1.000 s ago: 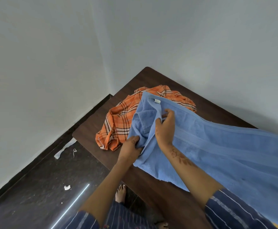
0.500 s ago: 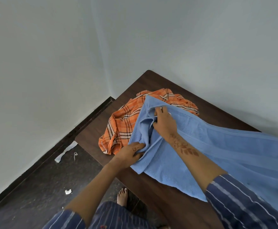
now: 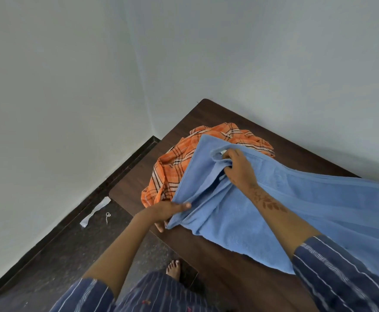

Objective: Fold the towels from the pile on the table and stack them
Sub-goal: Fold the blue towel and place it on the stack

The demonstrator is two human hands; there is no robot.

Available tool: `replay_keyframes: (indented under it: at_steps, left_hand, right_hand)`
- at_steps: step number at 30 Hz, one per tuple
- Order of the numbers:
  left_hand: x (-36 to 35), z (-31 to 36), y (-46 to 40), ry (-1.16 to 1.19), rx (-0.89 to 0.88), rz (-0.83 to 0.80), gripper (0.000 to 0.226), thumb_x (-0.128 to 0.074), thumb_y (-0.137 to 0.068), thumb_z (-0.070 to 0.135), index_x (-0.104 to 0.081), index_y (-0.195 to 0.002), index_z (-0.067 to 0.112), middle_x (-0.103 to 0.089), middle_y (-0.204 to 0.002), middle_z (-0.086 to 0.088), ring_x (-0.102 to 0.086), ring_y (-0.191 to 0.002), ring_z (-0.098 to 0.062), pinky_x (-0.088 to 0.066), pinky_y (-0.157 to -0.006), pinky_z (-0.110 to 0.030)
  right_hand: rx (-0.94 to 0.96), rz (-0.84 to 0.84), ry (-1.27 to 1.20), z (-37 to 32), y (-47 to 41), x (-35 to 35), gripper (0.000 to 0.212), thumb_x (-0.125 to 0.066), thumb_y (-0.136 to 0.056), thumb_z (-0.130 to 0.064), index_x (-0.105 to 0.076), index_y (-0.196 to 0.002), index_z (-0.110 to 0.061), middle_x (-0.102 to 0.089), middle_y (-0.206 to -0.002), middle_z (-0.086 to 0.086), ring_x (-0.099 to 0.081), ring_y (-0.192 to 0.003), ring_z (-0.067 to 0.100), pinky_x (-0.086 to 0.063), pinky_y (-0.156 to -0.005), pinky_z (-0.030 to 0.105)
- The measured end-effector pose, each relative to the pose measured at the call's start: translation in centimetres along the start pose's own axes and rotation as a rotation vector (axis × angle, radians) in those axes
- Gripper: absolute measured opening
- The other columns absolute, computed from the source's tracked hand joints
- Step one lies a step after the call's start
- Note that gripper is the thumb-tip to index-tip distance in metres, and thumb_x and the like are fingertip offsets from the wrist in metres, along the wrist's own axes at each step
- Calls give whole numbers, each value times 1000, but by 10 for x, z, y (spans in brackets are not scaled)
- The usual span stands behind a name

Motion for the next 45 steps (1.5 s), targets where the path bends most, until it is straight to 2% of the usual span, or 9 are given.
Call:
replay_keyframes:
  at_steps: [6, 10, 17, 20, 23, 29, 32, 36, 45]
  left_hand:
    - [43, 44, 3, -274, -237, 622, 36, -38, -98, 39, -62, -102, 13, -67, -90, -4, -62, -82, -20, -51, -72, -34]
    - [25, 82, 2, 144, -482, 421, 39, -54, -86, 57, -60, -96, 20, -66, -90, -3, -63, -86, -23, -53, -83, -45]
    - [16, 36, -24, -2, -345, 468, 53, -67, -84, 33, -42, -126, 12, -62, -112, -7, -59, -99, -26, -48, -85, -39]
    - [14, 17, -6, 284, -388, 684, 30, -59, -90, 25, -46, -116, 17, -61, -99, 3, -60, -90, -17, -51, -79, -35]
    - [0, 19, 26, 68, -584, 972, 8, -59, -91, 22, -54, -95, 17, -51, -89, 8, -49, -77, -8, -41, -64, -19]
    - [-57, 6, 17, -390, -583, 742, 47, -29, -93, 51, -64, -97, 21, -69, -89, 5, -65, -80, -18, -41, -63, -27]
    - [-67, -16, 16, -57, -371, 764, 21, -43, -97, 27, -57, -111, 20, -65, -103, 0, -64, -92, -25, -43, -70, -30]
    - [-68, -19, 24, 278, -301, 872, 38, -45, -93, 8, -53, -128, 19, -50, -132, 3, -55, -108, -16, -40, -81, -24]
    - [-51, -32, 29, 271, -261, 962, 16, -69, -80, 14, -70, -96, 16, -69, -95, -1, -60, -87, -20, -48, -78, -31]
  right_hand:
    - [-35, 71, -128, -2, 5, 6, 18, -56, -84, -5, -56, -101, -9, -54, -101, 2, -53, -80, 17, -44, -62, 30]
    - [-138, 75, -299, -20, -5, 2, 23, -55, -81, 1, -54, -101, -12, -56, -100, 1, -52, -79, 13, -40, -60, 19]
    - [-436, -18, -796, -40, -32, -21, 36, -55, -85, 0, -44, -116, -13, -46, -110, 5, -59, -94, 26, -57, -80, 46]
    - [-415, 74, -673, -40, -23, -19, 39, -56, -83, 0, -46, -118, -13, -42, -116, 3, -57, -93, 21, -58, -77, 45]
    - [-268, 95, -501, -47, -4, -17, 16, -56, -84, -5, -53, -94, -17, -54, -95, 1, -59, -79, 19, -55, -70, 39]
    - [-105, -793, 21, -43, 64, -77, 24, -68, -82, -27, -49, -68, -21, -56, -65, -2, -54, -58, 17, -51, -66, 33]
    - [3, -756, 234, -33, 88, -85, 29, -73, -74, -35, -47, -72, -22, -61, -81, 2, -58, -77, 20, -47, -71, 34]
    - [157, -679, 511, -16, 122, -92, 53, -70, -78, -34, -46, -120, -15, -60, -114, 6, -59, -106, 28, -48, -83, 39]
    - [292, -524, 389, -3, 154, -85, 34, -44, -86, -5, -48, -119, -6, -58, -113, 14, -55, -101, 35, -41, -74, 41]
Point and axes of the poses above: each hand's wrist, its own y-axis away from the middle knuckle, its own x-axis out of the back of the hand, z = x × y, the point moved 5 cm from there along -y, towards the middle knuckle
